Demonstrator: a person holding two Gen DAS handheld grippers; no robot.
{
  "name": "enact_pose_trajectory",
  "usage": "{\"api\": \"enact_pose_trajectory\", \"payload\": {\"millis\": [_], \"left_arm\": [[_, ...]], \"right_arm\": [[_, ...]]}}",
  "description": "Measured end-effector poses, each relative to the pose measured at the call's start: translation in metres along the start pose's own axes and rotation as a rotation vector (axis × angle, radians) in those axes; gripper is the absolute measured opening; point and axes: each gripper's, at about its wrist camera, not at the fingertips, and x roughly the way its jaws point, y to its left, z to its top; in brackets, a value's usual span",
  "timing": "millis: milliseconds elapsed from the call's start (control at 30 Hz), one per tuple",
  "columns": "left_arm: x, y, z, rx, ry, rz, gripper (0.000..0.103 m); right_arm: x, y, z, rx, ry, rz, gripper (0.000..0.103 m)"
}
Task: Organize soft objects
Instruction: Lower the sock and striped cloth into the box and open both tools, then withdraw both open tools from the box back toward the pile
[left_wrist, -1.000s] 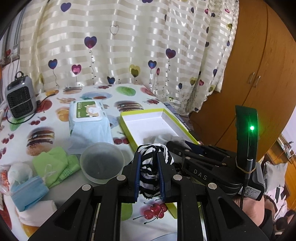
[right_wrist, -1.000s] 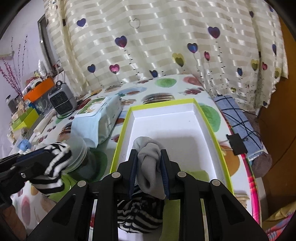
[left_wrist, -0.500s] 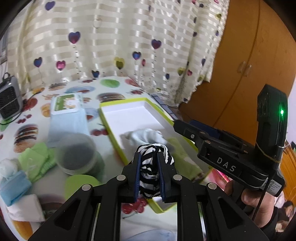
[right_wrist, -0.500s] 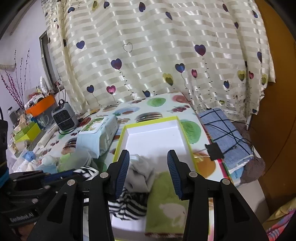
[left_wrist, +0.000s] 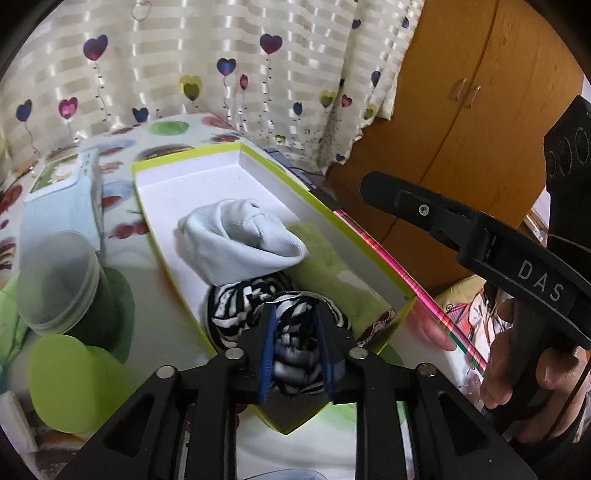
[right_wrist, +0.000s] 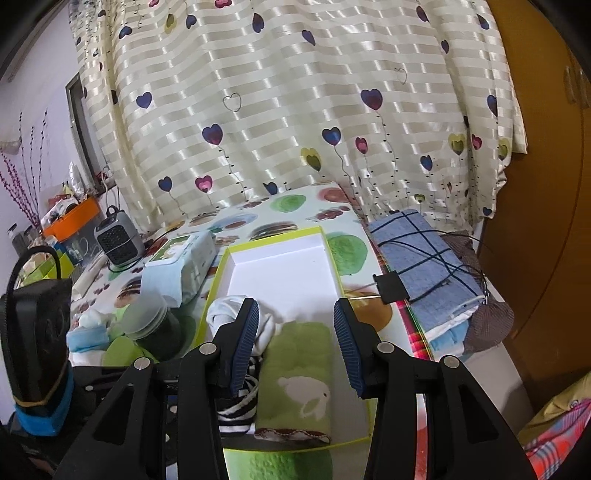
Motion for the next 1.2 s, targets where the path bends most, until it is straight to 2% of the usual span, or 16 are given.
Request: {"api": "enact_pose_trajectory", "payload": {"millis": [167, 467, 533, 600, 900, 1200], "left_arm": [[-0.017, -0.004, 0.002, 0.014, -0.049, 0.004, 0.036], [-0.054, -0.005, 0.001, -0.002, -0.115, 0.058, 0.036], [-0.063, -0.001, -0.002, -0.015, -0.133, 0.079, 0.036], [-0.072, 0.0, -0.004, -0.026, -0.144, 0.094, 0.036], [-0.111, 0.01, -0.022, -0.079, -0.194, 0.149, 0.036], [-0.139, 0.027, -0.047, -0.137, -0.215, 0.217, 0.036]], "right_arm": [[-0.003, 0.0, 0.0, -0.005, -0.007, 0.002, 0.044], [-0.022, 0.019, -0.006, -0.047, -0.001, 0.009, 0.045], [-0.027, 0.028, -0.009, -0.062, 0.007, 0.016, 0.052], [-0.031, 0.034, -0.011, -0.074, 0.011, 0.023, 0.054], [-0.051, 0.074, -0.023, -0.151, 0.03, 0.066, 0.054], [-0.051, 0.109, -0.04, -0.206, 0.071, 0.094, 0.054]]}}
